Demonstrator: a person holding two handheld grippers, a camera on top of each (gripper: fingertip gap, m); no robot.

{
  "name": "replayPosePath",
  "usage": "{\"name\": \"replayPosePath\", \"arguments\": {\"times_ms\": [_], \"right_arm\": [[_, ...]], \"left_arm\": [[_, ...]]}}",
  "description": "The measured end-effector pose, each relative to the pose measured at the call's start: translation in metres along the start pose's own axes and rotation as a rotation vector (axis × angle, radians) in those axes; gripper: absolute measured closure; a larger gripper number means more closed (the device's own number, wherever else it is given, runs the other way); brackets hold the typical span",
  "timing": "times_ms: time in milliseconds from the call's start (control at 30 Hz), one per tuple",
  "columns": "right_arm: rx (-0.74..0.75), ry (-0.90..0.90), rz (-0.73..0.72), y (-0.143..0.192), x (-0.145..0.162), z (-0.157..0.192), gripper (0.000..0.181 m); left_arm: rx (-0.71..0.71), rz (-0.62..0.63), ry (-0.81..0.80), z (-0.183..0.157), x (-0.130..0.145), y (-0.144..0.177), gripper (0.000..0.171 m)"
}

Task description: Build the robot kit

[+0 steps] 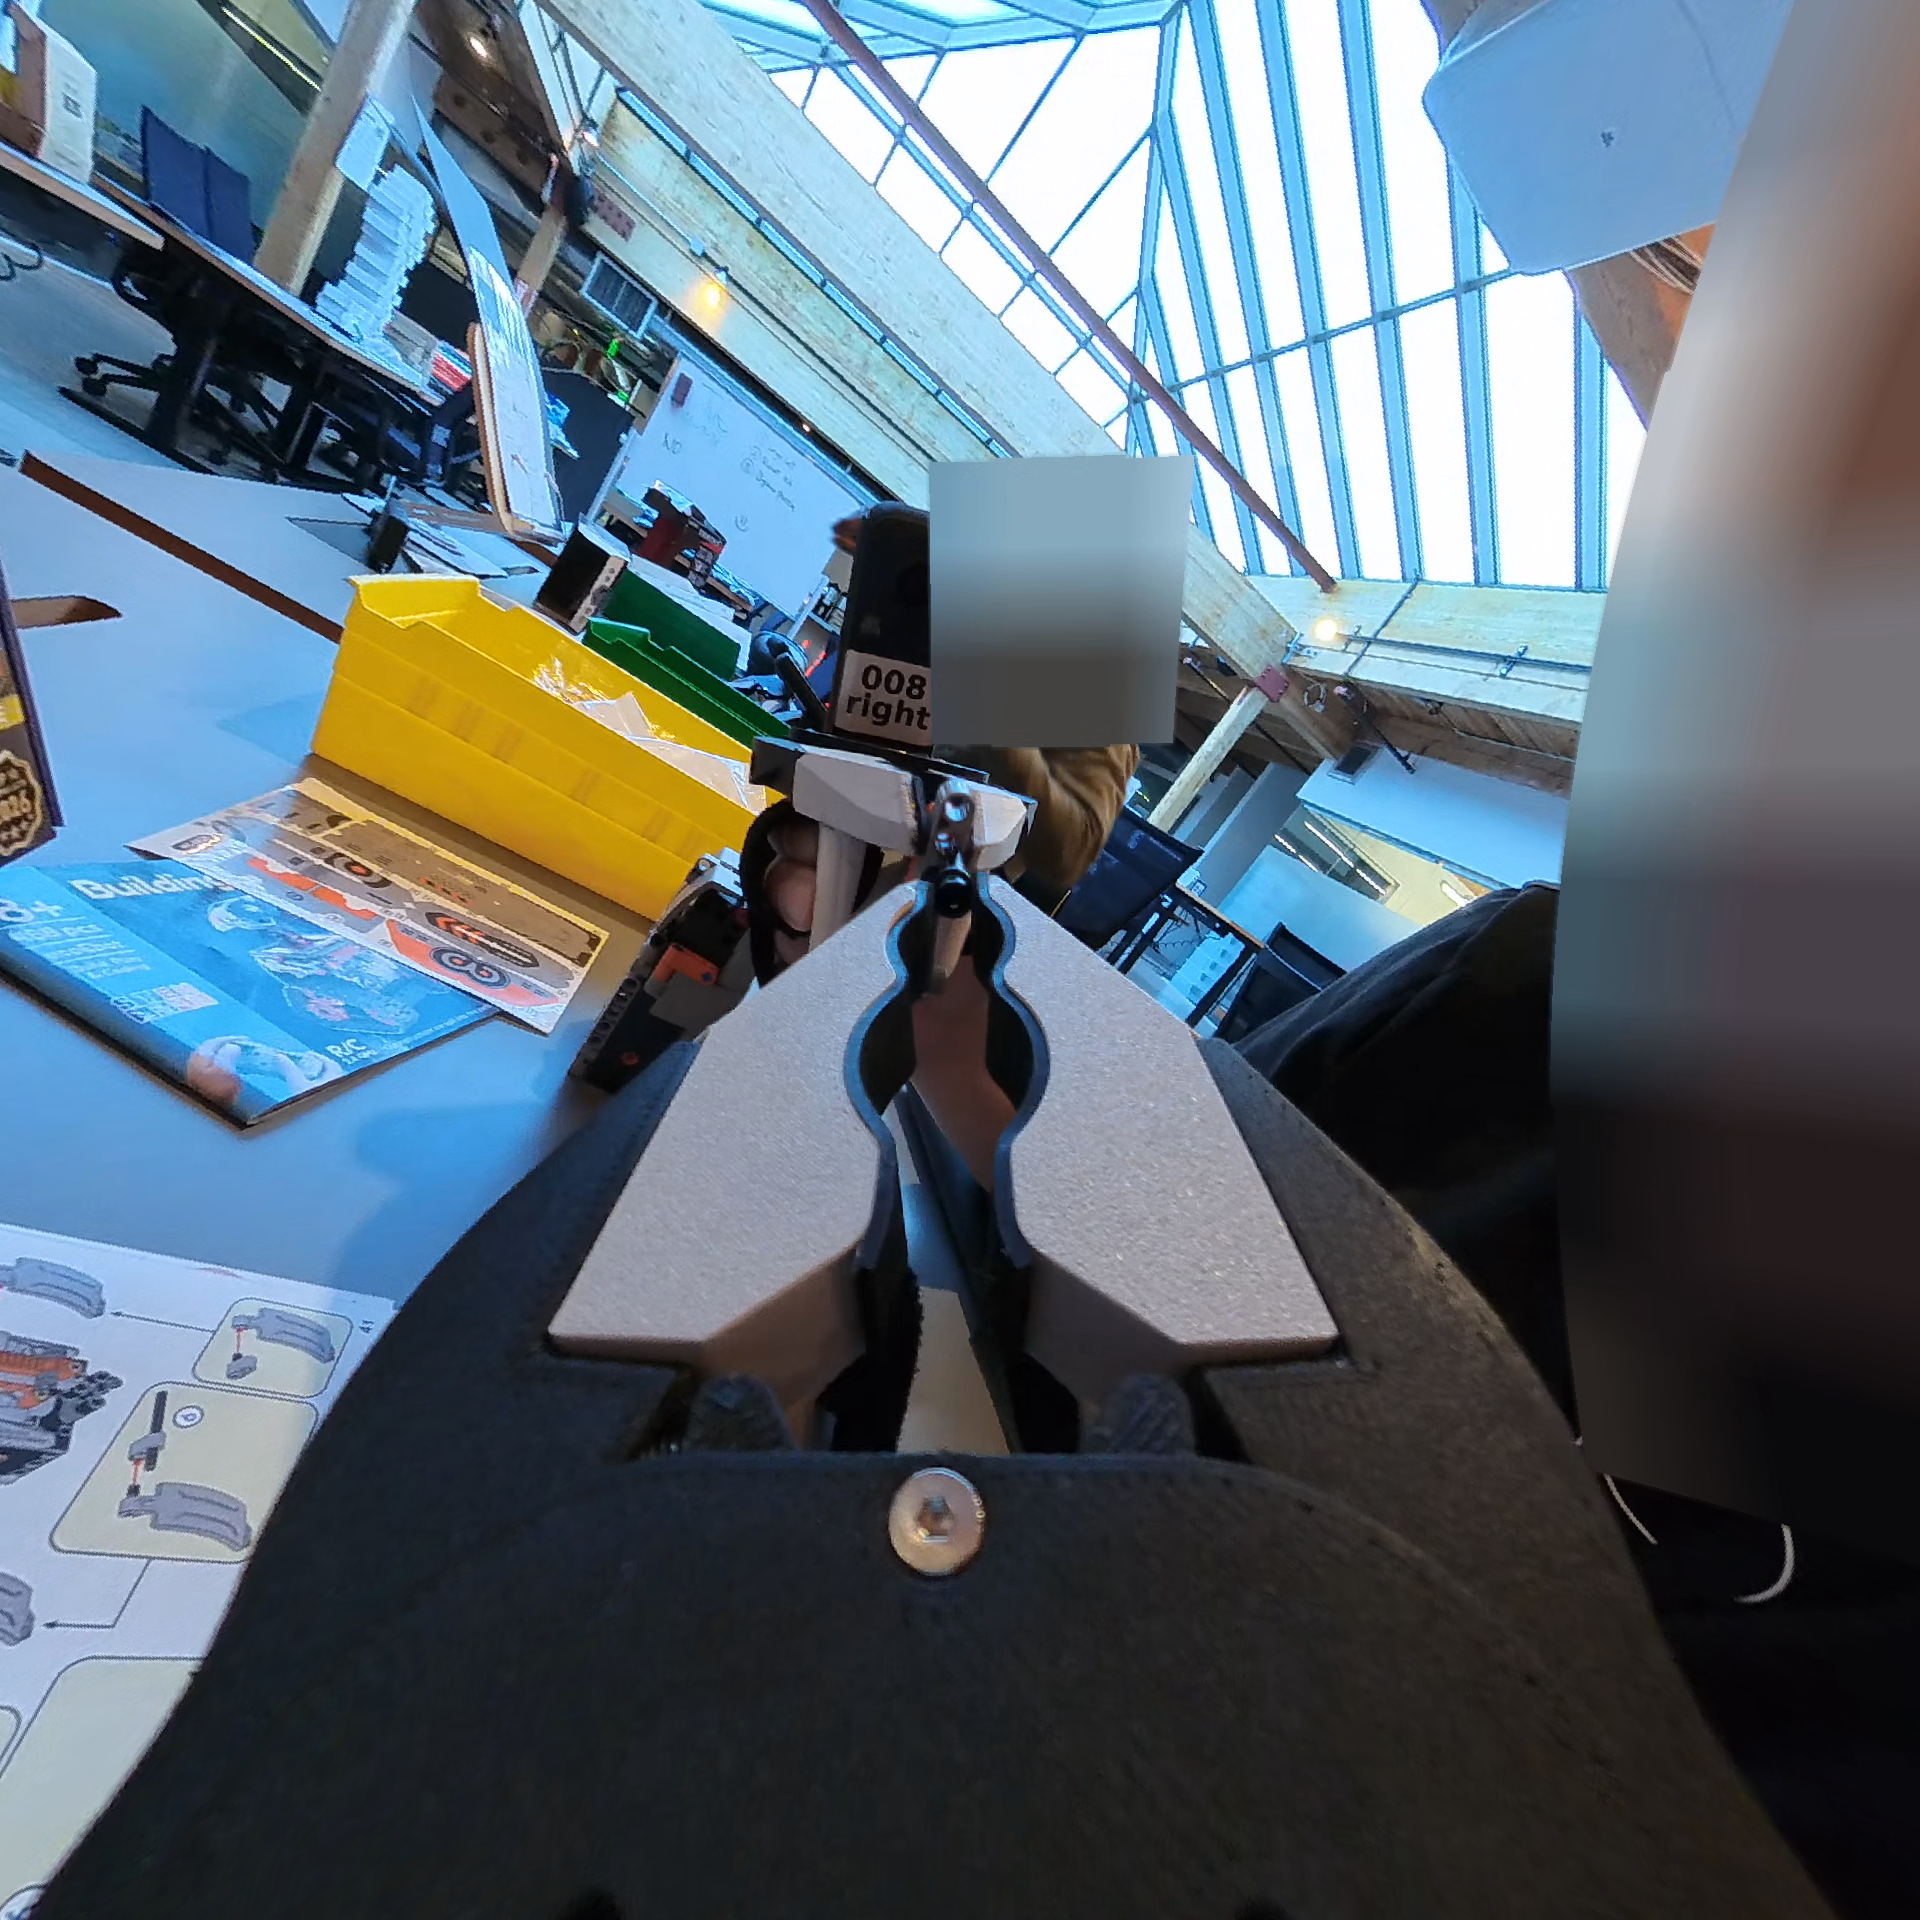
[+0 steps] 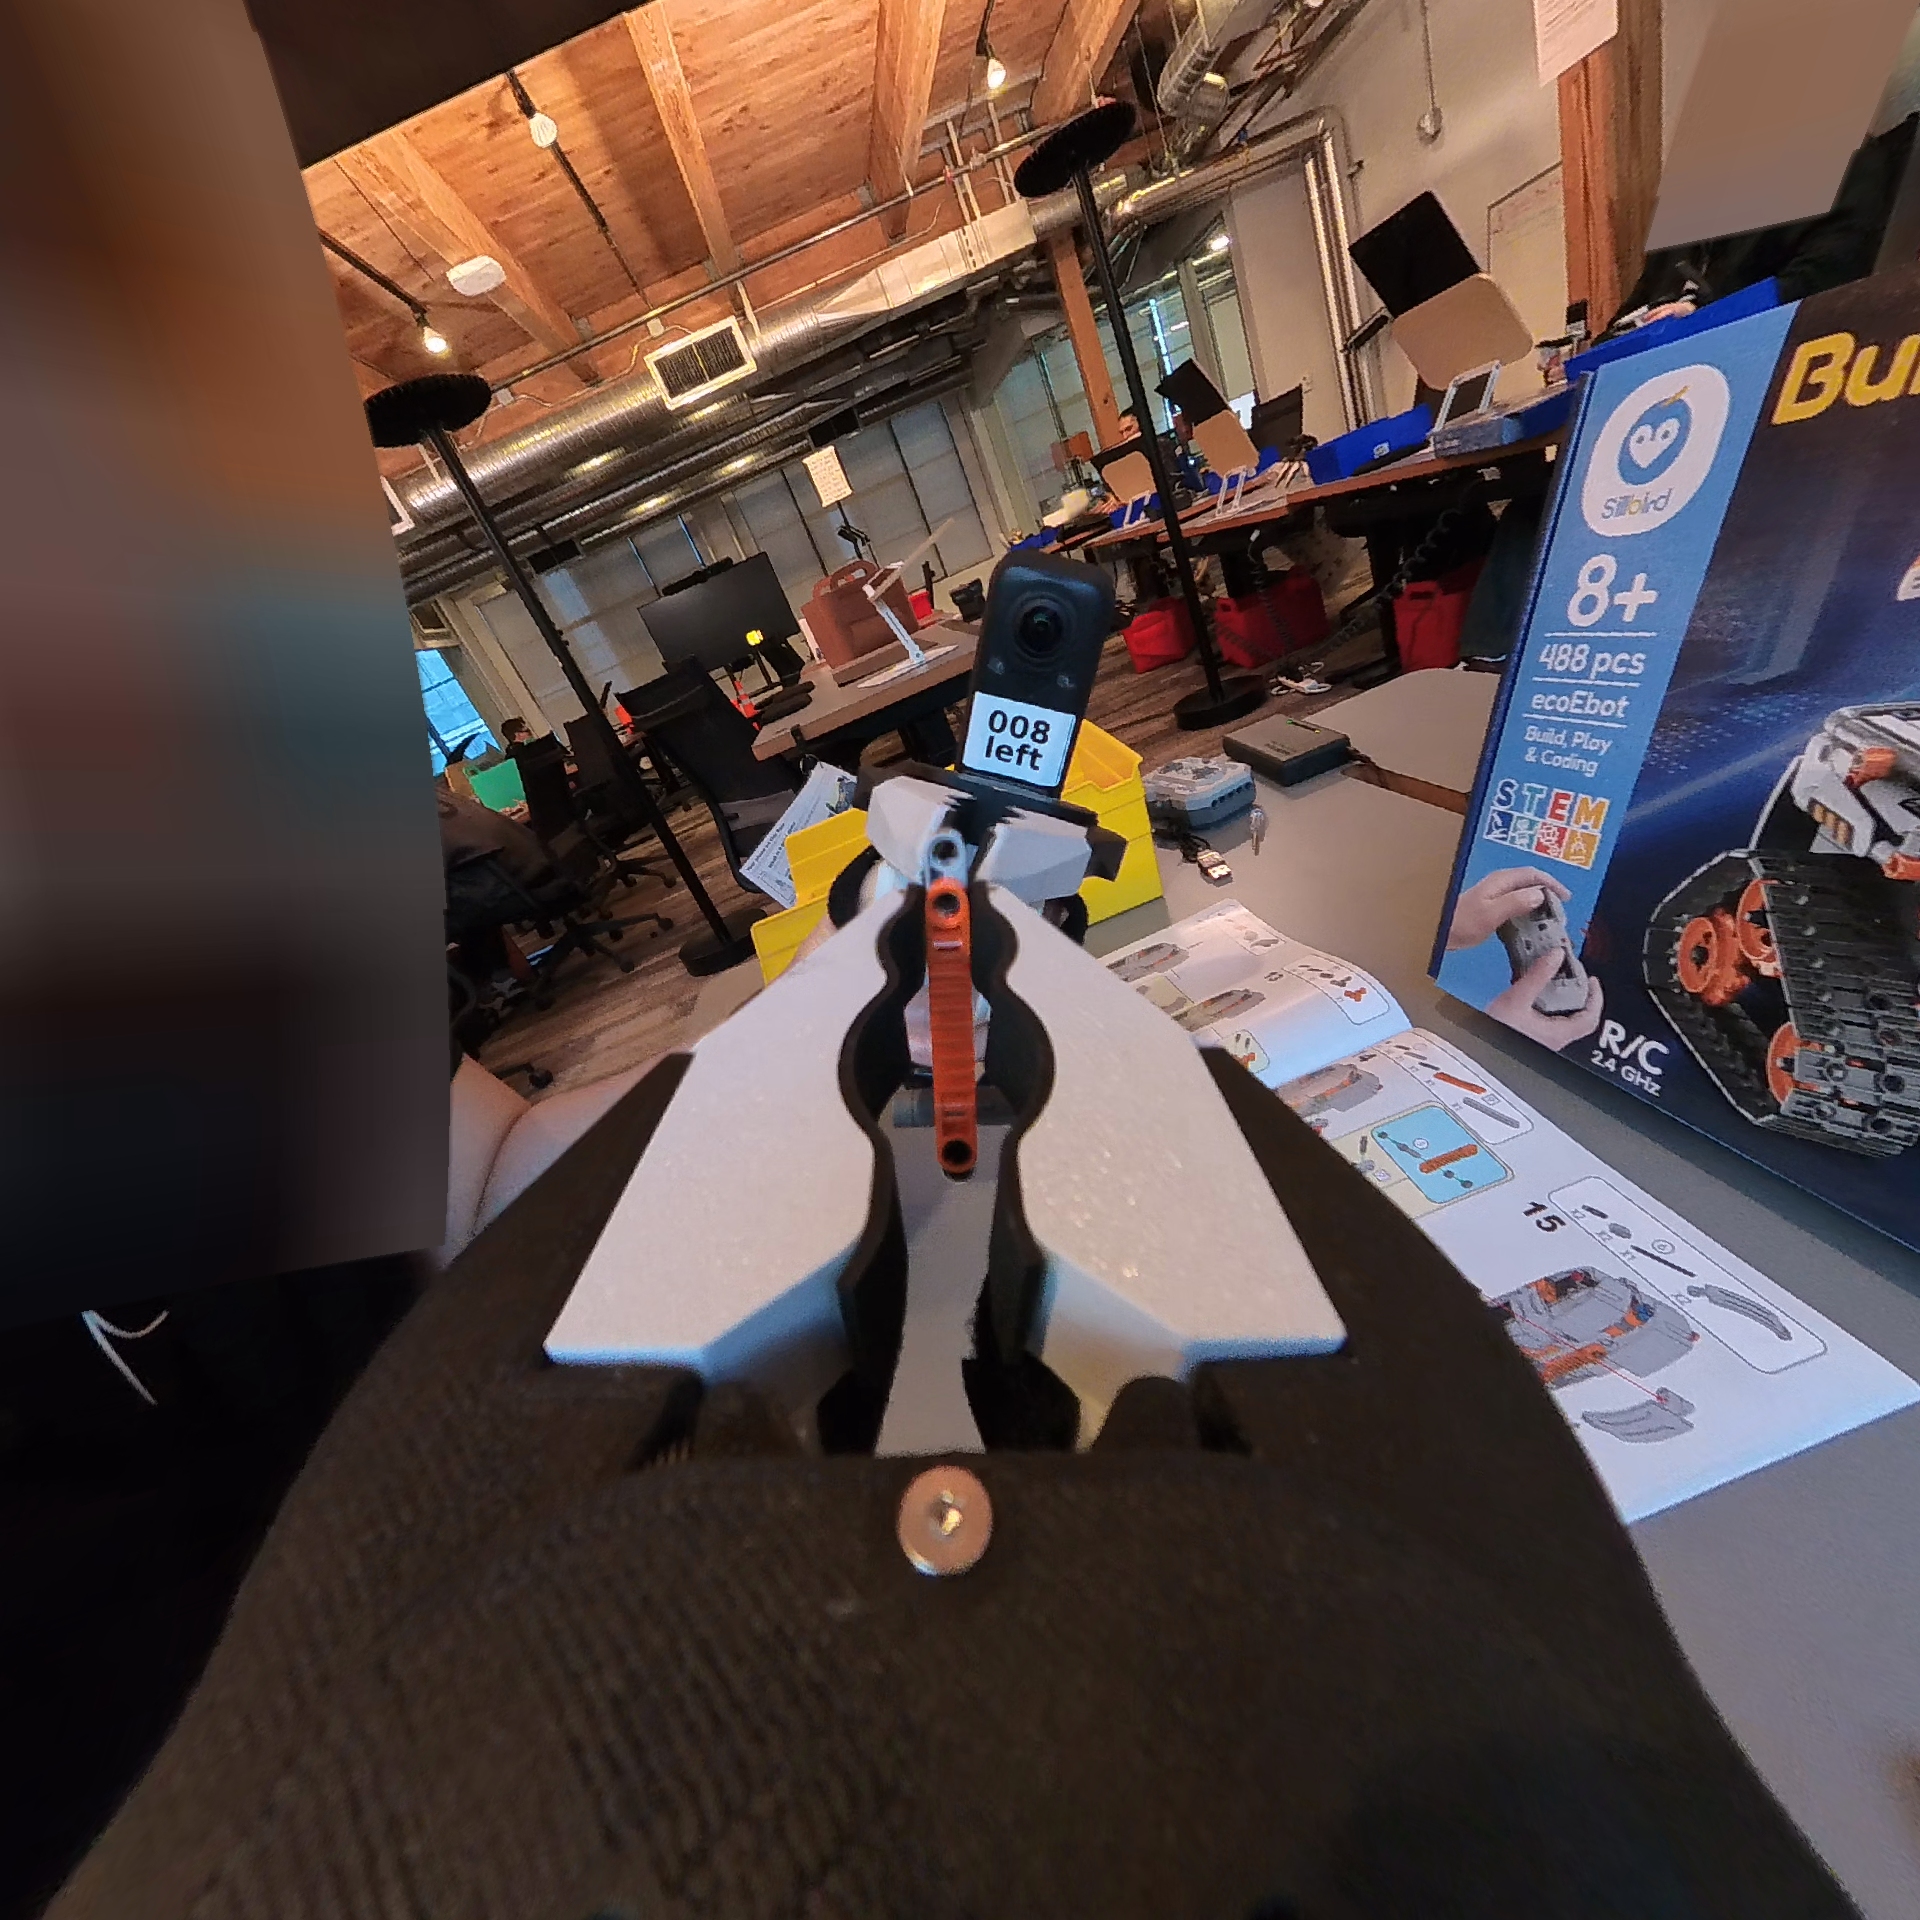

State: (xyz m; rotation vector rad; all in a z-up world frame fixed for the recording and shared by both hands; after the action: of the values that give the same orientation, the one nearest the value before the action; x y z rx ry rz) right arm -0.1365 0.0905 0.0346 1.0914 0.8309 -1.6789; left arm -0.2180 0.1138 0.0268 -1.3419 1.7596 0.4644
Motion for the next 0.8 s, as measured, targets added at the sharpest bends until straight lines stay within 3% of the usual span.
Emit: {"name": "replayPosePath", "arguments": {"times_ms": [300,433,800], "right_arm": [[-0.093,-0.075,-0.026,-0.001,0.001,0.003,0.176],[-0.073,-0.024,-0.031,0.000,0.000,0.003,0.176],[-0.132,0.177,-0.020,0.004,-0.002,0.022,0.176]], "left_arm": [[0.028,-0.011,-0.003,-0.003,-0.001,0.000,0.169],[0.023,0.004,-0.015,-0.004,0.000,-0.001,0.169],[-0.072,0.085,-0.355,-0.028,0.002,-0.009,0.169]]}}
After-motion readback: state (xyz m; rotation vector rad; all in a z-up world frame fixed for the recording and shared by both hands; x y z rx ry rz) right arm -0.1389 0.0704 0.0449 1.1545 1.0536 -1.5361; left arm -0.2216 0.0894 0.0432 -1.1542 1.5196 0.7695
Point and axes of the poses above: each gripper's, where its closed fingertips meet, y back along the fingers, x out of its underside, z = x × y across the jaws, the point moved 4 cm from there along y, back along the fingers, and after that the axes turned 4 degrees about z, right-handed, at the moved point
